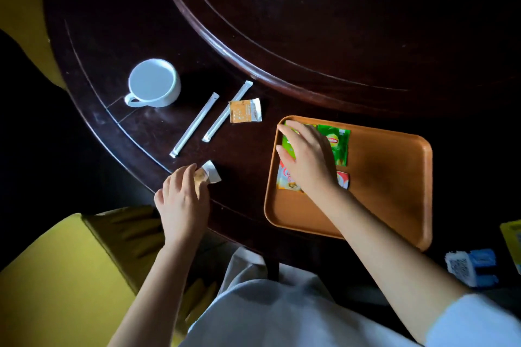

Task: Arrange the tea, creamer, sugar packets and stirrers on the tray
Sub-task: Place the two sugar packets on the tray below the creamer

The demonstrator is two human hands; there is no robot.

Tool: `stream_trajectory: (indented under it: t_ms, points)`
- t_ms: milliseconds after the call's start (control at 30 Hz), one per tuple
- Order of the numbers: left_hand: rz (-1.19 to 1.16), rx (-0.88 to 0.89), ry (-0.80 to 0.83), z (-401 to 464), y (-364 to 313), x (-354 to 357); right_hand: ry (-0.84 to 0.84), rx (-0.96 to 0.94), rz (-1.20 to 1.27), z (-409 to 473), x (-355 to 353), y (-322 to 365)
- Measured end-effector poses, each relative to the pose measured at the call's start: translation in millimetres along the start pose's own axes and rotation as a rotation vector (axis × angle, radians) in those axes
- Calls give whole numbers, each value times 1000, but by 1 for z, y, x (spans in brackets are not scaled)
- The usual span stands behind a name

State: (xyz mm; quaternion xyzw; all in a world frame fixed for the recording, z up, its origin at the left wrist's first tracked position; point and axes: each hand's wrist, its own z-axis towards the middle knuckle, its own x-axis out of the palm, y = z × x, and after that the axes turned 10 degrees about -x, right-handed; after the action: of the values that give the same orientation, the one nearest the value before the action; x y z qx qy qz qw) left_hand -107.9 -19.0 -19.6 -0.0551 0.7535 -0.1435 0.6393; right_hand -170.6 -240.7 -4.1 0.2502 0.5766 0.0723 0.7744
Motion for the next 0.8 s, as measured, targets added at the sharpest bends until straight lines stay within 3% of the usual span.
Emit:
stream_trajectory:
  t_ms: [167,333,633,800]
  points:
    - [59,-62,49,9,6,2,95,-72,-67,56,22,8]
    - [85,25,13,5,10,2,310,-35,-164,90,43,5]
    - [-220,-36,111,9,12,2,171,24,-115,94,53,8]
    - [-413,-106,123,4,-3,-10,-1,136,256,80,34,8]
